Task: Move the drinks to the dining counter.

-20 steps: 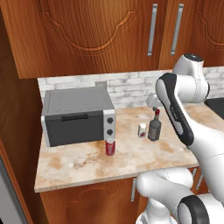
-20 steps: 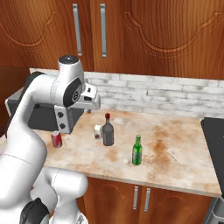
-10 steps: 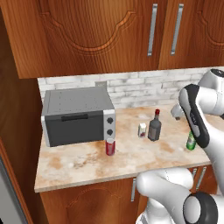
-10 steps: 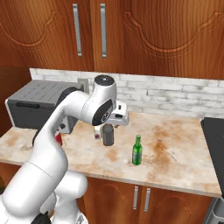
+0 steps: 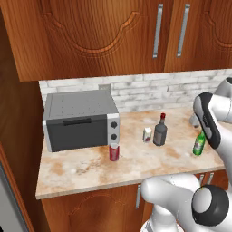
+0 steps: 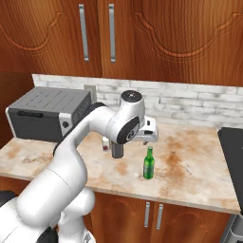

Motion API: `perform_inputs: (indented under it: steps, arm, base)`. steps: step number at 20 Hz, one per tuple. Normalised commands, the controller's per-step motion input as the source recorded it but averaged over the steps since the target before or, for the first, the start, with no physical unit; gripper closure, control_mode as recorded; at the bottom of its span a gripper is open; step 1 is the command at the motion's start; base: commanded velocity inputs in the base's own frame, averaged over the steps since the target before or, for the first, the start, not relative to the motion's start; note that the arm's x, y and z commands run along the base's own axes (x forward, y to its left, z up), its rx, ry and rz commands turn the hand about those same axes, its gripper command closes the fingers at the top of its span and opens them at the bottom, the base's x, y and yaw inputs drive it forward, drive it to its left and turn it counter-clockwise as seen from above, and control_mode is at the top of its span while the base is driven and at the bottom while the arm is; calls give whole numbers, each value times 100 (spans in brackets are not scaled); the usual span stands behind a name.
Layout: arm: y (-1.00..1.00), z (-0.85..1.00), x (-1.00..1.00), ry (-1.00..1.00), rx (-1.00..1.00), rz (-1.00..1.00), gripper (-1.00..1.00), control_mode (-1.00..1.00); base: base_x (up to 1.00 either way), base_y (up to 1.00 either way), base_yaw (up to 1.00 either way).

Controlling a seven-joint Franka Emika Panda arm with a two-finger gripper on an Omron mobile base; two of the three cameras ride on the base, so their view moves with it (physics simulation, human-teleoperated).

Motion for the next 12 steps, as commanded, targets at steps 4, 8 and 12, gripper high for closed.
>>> perform_inputs:
  steps: [4,8,12]
  arm:
    - [-45,0,14,1,-1,0,-100,-100]
    - [-42,-4,15,7,0,-2,-100,-100]
    - [-18,-7,0,11,0,-2,-100,-100]
  base:
    - [0,0,0]
    - [0,0,0]
    - [0,0,0]
